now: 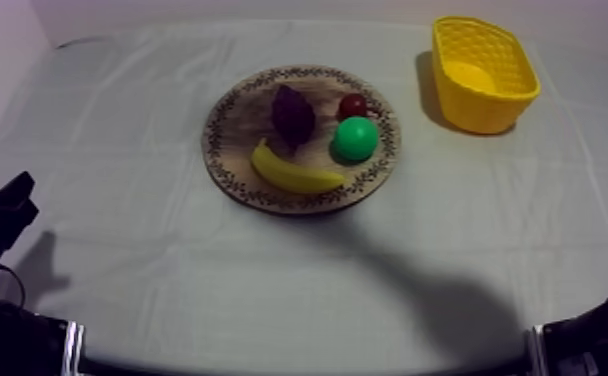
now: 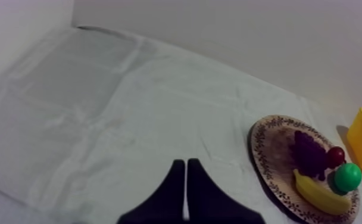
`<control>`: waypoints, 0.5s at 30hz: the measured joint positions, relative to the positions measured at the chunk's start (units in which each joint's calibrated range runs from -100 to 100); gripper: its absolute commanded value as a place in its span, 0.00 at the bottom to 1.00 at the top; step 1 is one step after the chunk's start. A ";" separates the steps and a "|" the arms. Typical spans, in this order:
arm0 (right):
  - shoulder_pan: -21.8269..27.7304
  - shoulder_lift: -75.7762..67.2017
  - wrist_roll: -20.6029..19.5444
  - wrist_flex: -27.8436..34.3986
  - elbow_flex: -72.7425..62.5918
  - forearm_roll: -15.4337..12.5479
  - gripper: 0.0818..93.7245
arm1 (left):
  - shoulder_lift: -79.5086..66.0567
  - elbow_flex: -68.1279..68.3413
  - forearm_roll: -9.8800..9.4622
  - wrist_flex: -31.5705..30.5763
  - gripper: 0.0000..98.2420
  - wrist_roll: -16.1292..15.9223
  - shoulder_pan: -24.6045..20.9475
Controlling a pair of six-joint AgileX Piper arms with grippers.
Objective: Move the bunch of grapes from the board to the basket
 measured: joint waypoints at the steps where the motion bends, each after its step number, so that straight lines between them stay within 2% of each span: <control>1: 0.00 0.00 -0.03 0.00 0.37 0.00 0.91 | 0.00 0.00 0.00 0.00 0.00 0.00 0.00; 15: 0.36 4.74 -1.13 -4.28 5.90 -0.50 0.91 | 0.00 0.00 0.00 0.00 0.00 0.00 0.00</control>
